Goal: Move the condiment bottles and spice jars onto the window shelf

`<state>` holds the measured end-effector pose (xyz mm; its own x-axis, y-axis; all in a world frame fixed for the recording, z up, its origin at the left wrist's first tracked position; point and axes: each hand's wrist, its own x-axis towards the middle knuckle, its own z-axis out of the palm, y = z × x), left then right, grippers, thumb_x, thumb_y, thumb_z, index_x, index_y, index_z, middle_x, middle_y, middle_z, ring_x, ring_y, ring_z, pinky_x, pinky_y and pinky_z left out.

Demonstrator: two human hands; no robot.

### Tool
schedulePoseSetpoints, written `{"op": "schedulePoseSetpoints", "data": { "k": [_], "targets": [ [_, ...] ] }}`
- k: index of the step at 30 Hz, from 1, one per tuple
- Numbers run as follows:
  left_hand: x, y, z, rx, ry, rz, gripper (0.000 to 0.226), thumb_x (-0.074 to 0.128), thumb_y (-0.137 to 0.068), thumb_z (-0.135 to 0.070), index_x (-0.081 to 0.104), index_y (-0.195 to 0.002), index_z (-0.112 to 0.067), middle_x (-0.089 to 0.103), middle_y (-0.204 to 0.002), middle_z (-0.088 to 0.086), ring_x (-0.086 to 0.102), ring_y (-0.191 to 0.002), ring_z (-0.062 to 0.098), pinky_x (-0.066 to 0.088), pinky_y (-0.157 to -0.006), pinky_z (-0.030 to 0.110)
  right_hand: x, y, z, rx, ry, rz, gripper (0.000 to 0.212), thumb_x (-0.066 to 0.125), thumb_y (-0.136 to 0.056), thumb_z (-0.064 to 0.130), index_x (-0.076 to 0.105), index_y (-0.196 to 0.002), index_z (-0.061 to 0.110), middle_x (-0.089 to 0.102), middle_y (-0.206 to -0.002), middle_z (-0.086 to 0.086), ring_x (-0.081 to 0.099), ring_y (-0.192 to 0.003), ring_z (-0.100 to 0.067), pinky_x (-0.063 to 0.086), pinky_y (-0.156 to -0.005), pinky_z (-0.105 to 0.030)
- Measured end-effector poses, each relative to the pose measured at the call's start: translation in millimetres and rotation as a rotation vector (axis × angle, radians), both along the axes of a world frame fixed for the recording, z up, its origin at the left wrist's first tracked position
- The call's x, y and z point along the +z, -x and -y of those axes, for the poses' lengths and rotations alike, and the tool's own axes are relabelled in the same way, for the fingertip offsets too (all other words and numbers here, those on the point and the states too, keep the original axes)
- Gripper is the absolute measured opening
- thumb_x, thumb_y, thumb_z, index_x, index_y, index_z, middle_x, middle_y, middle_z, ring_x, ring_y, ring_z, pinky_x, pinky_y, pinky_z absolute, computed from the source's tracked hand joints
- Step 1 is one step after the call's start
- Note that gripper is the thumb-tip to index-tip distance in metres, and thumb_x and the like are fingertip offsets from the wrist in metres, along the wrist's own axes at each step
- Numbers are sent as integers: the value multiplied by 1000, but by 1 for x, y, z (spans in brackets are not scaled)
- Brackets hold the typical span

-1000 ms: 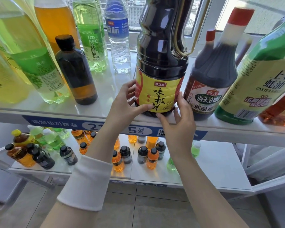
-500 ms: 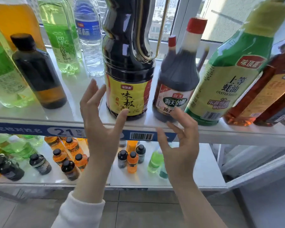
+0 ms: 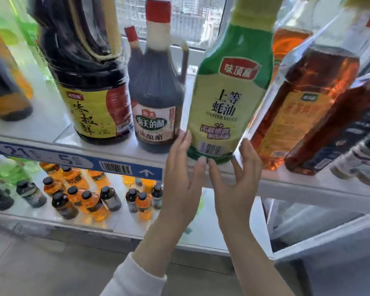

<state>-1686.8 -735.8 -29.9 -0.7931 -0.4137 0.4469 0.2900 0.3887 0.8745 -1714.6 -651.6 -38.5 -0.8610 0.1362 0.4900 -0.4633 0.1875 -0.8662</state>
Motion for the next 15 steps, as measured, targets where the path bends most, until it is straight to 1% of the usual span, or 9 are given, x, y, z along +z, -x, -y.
{"op": "schedulePoseSetpoints", "data": {
  "k": [2, 3, 5, 8, 10, 12, 15],
  "targets": [
    [1, 5, -5, 40, -28, 21, 52, 32, -88, -50, 25, -135, -30, 29, -149, -1, 23, -137, 2, 25, -113, 31, 1, 3, -4, 43, -28, 13, 68, 71, -80, 16, 38, -139, 17, 35, -139, 4, 37, -133, -9, 37, -107, -24],
    [1, 6, -7, 53, -39, 29, 53, 31, -87, -49, 25, -136, -30, 29, -149, -1, 24, -137, 4, 27, -112, 36, 1, 4, -5, 55, -36, 18, 68, 70, -81, 17, 37, -140, 17, 35, -138, 5, 36, -133, -9, 37, -107, -24],
    [2, 6, -9, 66, -45, 33, 53, 31, -87, -50, 26, -136, -30, 31, -146, -3, 25, -135, 3, 29, -112, 38, 1, 4, -7, 70, -43, 19, 68, 69, -81, 19, 36, -140, 17, 35, -139, 6, 35, -134, -10, 36, -108, -26],
    [4, 5, -10, 58, -51, 37, 48, 32, -86, -50, 26, -132, -36, 33, -137, -15, 27, -132, -4, 28, -112, 30, 1, 4, -7, 75, -54, 17, 68, 66, -82, 22, 33, -141, 18, 33, -142, 6, 34, -135, -11, 37, -109, -30],
    [5, 4, -9, 42, -47, 37, 46, 32, -85, -50, 26, -129, -39, 30, -133, -24, 26, -131, -7, 27, -111, 25, 2, 5, -6, 76, -61, 21, 68, 64, -82, 25, 30, -141, 22, 32, -143, 7, 33, -136, -11, 37, -109, -32],
    [5, 4, -8, 29, -40, 32, 46, 32, -86, -50, 26, -130, -38, 29, -132, -26, 26, -130, -8, 27, -110, 20, 2, 5, -5, 84, -64, 24, 67, 62, -83, 26, 28, -140, 23, 31, -145, 6, 31, -137, -11, 37, -110, -35],
    [4, 2, -7, 11, -63, 44, 51, 32, -86, -50, 28, -134, -33, 31, -132, -24, 26, -128, -12, 25, -102, 5, 2, 4, -5, 90, -54, 34, 67, 61, -83, 28, 26, -140, 27, 29, -145, 8, 31, -138, -11, 37, -110, -37]
  ]
}}
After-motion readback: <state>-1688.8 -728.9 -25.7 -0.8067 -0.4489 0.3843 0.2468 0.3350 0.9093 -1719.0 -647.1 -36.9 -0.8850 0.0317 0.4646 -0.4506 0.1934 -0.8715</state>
